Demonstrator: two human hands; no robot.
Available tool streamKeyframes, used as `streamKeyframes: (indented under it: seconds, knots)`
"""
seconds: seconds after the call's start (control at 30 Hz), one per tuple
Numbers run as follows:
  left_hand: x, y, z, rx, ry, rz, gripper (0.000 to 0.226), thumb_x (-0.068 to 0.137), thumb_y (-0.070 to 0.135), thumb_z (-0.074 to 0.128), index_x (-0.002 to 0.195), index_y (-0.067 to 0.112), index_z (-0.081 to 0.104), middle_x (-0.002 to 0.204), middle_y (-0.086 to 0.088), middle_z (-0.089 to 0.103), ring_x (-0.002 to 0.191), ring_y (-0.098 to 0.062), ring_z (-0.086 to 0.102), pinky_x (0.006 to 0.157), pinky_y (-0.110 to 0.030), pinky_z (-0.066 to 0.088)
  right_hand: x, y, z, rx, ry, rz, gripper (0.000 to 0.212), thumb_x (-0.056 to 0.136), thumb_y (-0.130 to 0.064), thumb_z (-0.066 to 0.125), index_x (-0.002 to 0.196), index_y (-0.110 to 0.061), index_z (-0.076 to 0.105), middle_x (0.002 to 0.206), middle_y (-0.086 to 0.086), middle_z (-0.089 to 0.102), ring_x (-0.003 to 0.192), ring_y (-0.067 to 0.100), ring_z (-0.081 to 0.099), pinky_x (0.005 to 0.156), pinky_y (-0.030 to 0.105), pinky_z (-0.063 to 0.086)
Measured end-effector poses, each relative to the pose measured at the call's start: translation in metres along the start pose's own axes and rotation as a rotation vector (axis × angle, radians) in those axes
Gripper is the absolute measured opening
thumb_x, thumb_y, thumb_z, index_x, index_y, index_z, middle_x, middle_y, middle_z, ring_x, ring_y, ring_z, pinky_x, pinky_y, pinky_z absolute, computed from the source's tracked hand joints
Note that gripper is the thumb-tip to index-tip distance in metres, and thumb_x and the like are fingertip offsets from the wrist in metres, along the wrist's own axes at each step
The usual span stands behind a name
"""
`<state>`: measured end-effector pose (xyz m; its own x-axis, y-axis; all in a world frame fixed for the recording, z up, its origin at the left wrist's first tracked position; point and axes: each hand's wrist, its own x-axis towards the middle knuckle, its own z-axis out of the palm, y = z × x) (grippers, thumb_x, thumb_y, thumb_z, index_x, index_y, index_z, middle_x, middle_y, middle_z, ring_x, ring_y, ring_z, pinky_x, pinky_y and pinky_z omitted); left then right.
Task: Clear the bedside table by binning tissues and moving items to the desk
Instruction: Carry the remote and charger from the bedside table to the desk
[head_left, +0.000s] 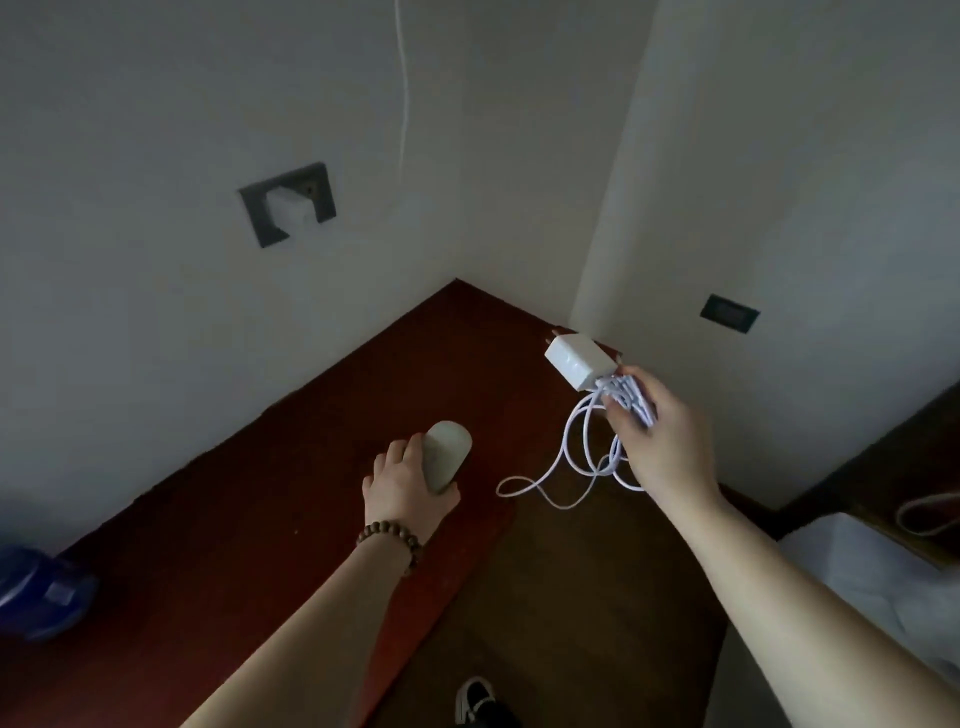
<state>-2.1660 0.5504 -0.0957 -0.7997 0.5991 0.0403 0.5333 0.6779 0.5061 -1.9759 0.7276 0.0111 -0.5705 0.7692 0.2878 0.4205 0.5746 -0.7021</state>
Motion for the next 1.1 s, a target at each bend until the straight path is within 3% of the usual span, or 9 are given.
streamKeyframes:
  seconds: [0.13, 0.33, 0.47, 0.6, 0.7, 0.8, 0.93, 1.1]
  knots:
    - [0.054, 0.002, 0.005, 0.033, -0.039, -0.049, 0.085, 0.072, 0.045, 0.070, 0.142, 0.023, 0.027, 0.136, 0.002, 0.043, 0.123, -0.020, 0.041, 0.101, -0.045, 0.038, 0.079, -0.005, 0.010, 0.084, -0.013, -0.085, 0.034, 0.082, -0.048, 0.051, 0.113, -0.036, 0.054, 0.083, -0.013, 0.065, 0.065, 0.003, 0.061, 0.054, 0.029, 0.052]
    - [0.096, -0.003, 0.020, 0.069, -0.091, -0.129, 0.077, 0.076, 0.036, 0.072, 0.139, 0.023, 0.029, 0.138, 0.002, 0.043, 0.123, -0.021, 0.041, 0.099, -0.043, 0.039, 0.176, -0.019, 0.039, 0.169, -0.004, -0.181, 0.036, 0.077, -0.044, 0.054, 0.111, -0.033, 0.059, 0.086, -0.013, 0.067, 0.069, 0.005, 0.063, 0.061, 0.035, 0.056]
    - [0.104, -0.013, 0.029, 0.098, -0.123, -0.211, 0.079, 0.077, 0.035, 0.072, 0.141, 0.025, 0.027, 0.142, 0.003, 0.039, 0.127, -0.020, 0.037, 0.102, -0.043, 0.036, 0.223, -0.029, 0.075, 0.127, -0.054, -0.267, 0.039, 0.077, -0.052, 0.054, 0.112, -0.034, 0.059, 0.085, -0.016, 0.066, 0.074, 0.007, 0.062, 0.062, 0.018, 0.046]
    - [0.105, -0.020, 0.036, 0.126, -0.136, -0.307, 0.080, 0.079, 0.036, 0.069, 0.144, 0.030, 0.023, 0.145, 0.006, 0.035, 0.130, -0.018, 0.033, 0.107, -0.040, 0.031, 0.268, -0.028, 0.114, 0.012, -0.173, -0.389, 0.030, 0.085, -0.038, 0.058, 0.114, -0.034, 0.058, 0.094, -0.004, 0.070, 0.083, 0.019, 0.064, 0.069, 0.028, 0.047]
    - [0.108, -0.019, 0.040, 0.120, -0.139, -0.337, 0.079, 0.078, 0.035, 0.070, 0.143, 0.032, 0.025, 0.145, 0.007, 0.035, 0.130, -0.018, 0.033, 0.109, -0.039, 0.026, 0.297, -0.024, 0.142, -0.152, -0.271, -0.498, 0.028, 0.088, -0.039, 0.057, 0.115, -0.033, 0.055, 0.091, 0.001, 0.069, 0.082, 0.026, 0.063, 0.067, 0.031, 0.046]
    - [0.113, -0.016, 0.042, 0.104, -0.156, -0.377, 0.078, 0.078, 0.033, 0.070, 0.143, 0.033, 0.025, 0.146, 0.007, 0.033, 0.132, -0.019, 0.031, 0.110, -0.038, 0.023, 0.317, -0.013, 0.171, -0.361, -0.380, -0.617, 0.030, 0.088, -0.042, 0.053, 0.117, -0.032, 0.052, 0.097, 0.005, 0.068, 0.089, 0.032, 0.062, 0.074, 0.041, 0.051]
    - [0.121, -0.006, 0.046, 0.105, -0.178, -0.399, 0.079, 0.078, 0.031, 0.070, 0.143, 0.035, 0.025, 0.147, 0.008, 0.031, 0.134, -0.019, 0.029, 0.111, -0.036, 0.021, 0.319, 0.020, 0.210, -0.480, -0.578, -0.718, 0.040, 0.091, -0.043, 0.050, 0.127, -0.030, 0.044, 0.120, 0.006, 0.058, 0.107, 0.032, 0.053, 0.085, 0.044, 0.044]
    - [0.125, -0.001, 0.050, 0.105, -0.182, -0.493, 0.081, 0.077, 0.032, 0.071, 0.142, 0.036, 0.024, 0.148, 0.009, 0.031, 0.134, -0.019, 0.030, 0.110, -0.036, 0.023, 0.297, 0.066, 0.242, -0.580, -0.795, -0.805, 0.052, 0.089, -0.040, 0.053, 0.135, -0.028, 0.035, 0.132, 0.006, 0.044, 0.118, 0.031, 0.041, 0.093, 0.047, 0.036]
